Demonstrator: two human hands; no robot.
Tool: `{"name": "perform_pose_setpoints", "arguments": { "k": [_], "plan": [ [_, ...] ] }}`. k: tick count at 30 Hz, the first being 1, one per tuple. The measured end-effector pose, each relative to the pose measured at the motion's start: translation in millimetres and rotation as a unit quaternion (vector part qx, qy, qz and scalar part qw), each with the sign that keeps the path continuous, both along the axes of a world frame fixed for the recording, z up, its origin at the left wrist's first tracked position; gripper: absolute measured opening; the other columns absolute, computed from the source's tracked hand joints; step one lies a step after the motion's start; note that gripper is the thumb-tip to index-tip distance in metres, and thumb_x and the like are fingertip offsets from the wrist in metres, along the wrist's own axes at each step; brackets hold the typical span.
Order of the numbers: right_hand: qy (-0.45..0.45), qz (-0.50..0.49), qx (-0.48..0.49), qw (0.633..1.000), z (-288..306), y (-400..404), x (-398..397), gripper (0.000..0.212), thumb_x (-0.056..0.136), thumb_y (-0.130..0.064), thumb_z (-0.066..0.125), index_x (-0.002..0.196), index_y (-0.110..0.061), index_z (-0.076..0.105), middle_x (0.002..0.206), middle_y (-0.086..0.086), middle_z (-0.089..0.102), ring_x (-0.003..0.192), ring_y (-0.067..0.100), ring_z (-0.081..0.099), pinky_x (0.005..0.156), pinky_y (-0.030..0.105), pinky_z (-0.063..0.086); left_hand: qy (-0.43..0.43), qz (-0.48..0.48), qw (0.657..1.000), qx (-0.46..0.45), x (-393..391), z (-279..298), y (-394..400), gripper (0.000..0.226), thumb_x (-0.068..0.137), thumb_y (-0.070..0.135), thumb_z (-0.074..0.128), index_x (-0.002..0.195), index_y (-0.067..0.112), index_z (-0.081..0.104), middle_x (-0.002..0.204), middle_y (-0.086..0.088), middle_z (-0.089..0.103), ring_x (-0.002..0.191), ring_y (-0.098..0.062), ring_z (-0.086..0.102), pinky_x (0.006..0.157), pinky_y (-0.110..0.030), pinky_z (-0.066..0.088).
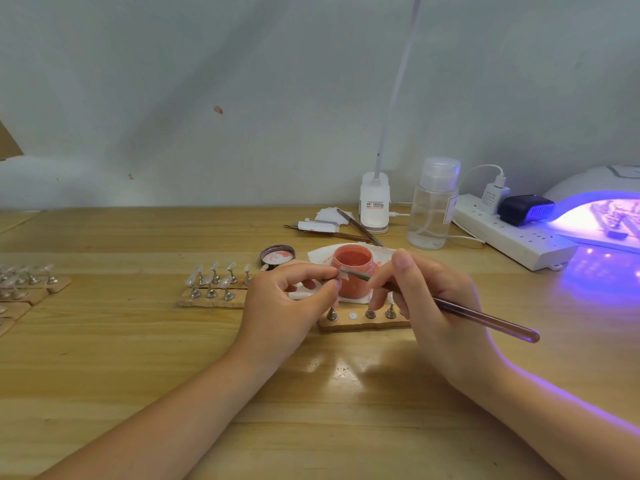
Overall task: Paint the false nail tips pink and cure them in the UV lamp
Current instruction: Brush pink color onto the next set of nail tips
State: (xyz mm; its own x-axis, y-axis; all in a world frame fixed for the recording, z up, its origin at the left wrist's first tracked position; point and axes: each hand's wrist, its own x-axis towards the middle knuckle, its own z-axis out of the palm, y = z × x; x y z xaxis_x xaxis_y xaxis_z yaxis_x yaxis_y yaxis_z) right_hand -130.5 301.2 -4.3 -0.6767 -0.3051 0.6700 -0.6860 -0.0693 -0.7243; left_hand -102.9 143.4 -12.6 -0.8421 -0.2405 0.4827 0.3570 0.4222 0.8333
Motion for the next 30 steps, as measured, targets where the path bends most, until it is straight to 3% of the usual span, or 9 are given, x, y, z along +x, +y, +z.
{"name": "perform_pose_setpoints", "arguments": {
  "k": [6, 9, 14, 18, 23, 26, 30],
  "plan": [
    [-0.020, -0.014, -0.070, 0.997, -2.2, -0.4, -0.4, 0.049, 0.090, -0.037, 0.036, 0.061, -0.006, 0.061, 0.050, 0.007, 0.057, 0.046, 0.002, 0.051, 0.050, 0.007, 0.034, 0.002, -0.009, 1.000, -0.001, 1.6, 1.8, 0.6, 0.019, 0.075, 0.006, 0.071, 0.076, 0.025, 0.072, 0.063, 0.011, 0.067, 0.072, 0.004, 0.059, 0.065, -0.004, 0.039],
    [-0.005, -0.013, -0.044, 0.999, -2.7, -2.2, -0.6, 0.047, 0.092, -0.031, 0.034, 0.065, -0.003, 0.062, 0.052, 0.005, 0.059, 0.055, -0.003, 0.056, 0.054, 0.004, 0.037, -0.007, -0.006, 1.000, -0.001, 0.9, 1.2, 0.3, 0.013, 0.076, 0.009, 0.071, 0.079, 0.021, 0.074, 0.065, 0.011, 0.067, 0.075, 0.001, 0.060, 0.066, -0.005, 0.039],
    [-0.042, -0.007, -0.098, 0.994, -1.0, -1.5, -0.7, 0.051, 0.089, -0.038, 0.035, 0.058, -0.007, 0.061, 0.048, 0.001, 0.058, 0.042, 0.004, 0.051, 0.048, 0.009, 0.036, -0.002, -0.009, 1.000, -0.004, 0.7, 1.5, 0.6, 0.017, 0.075, 0.009, 0.071, 0.077, 0.025, 0.072, 0.063, 0.013, 0.067, 0.074, 0.002, 0.060, 0.065, -0.005, 0.039],
    [-0.044, -0.013, -0.072, 0.996, 0.7, -3.0, 0.4, 0.048, 0.094, -0.034, 0.043, 0.062, -0.004, 0.062, 0.051, 0.007, 0.060, 0.047, 0.002, 0.054, 0.049, 0.008, 0.037, -0.003, -0.016, 1.000, -0.006, 0.6, 1.2, -0.1, 0.012, 0.076, 0.011, 0.071, 0.079, 0.022, 0.074, 0.065, 0.013, 0.067, 0.076, 0.000, 0.060, 0.067, -0.006, 0.039],
    [-0.061, -0.019, -0.107, 0.992, 3.1, -1.4, 0.7, 0.050, 0.094, -0.032, 0.038, 0.055, -0.010, 0.060, 0.045, 0.007, 0.056, 0.038, 0.007, 0.049, 0.047, 0.009, 0.036, 0.003, -0.027, 1.000, -0.010, 0.6, 1.7, -0.3, 0.013, 0.076, 0.007, 0.071, 0.079, 0.020, 0.073, 0.063, 0.015, 0.066, 0.074, 0.002, 0.059, 0.067, -0.005, 0.039],
    [-0.050, -0.022, -0.076, 0.996, 3.3, -2.9, 1.3, 0.048, 0.093, -0.028, 0.038, 0.060, -0.003, 0.060, 0.049, 0.010, 0.058, 0.041, 0.004, 0.050, 0.048, 0.008, 0.035, 0.008, -0.028, 1.000, -0.011, -0.3, 1.2, -0.3, 0.015, 0.076, 0.008, 0.071, 0.078, 0.022, 0.073, 0.062, 0.016, 0.066, 0.075, 0.000, 0.059, 0.067, -0.005, 0.039],
    [-0.074, -0.021, -0.105, 0.991, 4.1, -2.2, 2.1, 0.051, 0.091, -0.030, 0.038, 0.052, -0.004, 0.059, 0.038, 0.007, 0.048, 0.034, 0.008, 0.043, 0.044, 0.008, 0.033, 0.011, -0.029, 0.999, -0.012, 0.0, 1.3, -0.5, 0.016, 0.075, 0.012, 0.071, 0.077, 0.028, 0.071, 0.062, 0.018, 0.066, 0.074, 0.002, 0.059, 0.068, -0.005, 0.039]
  ]
}}
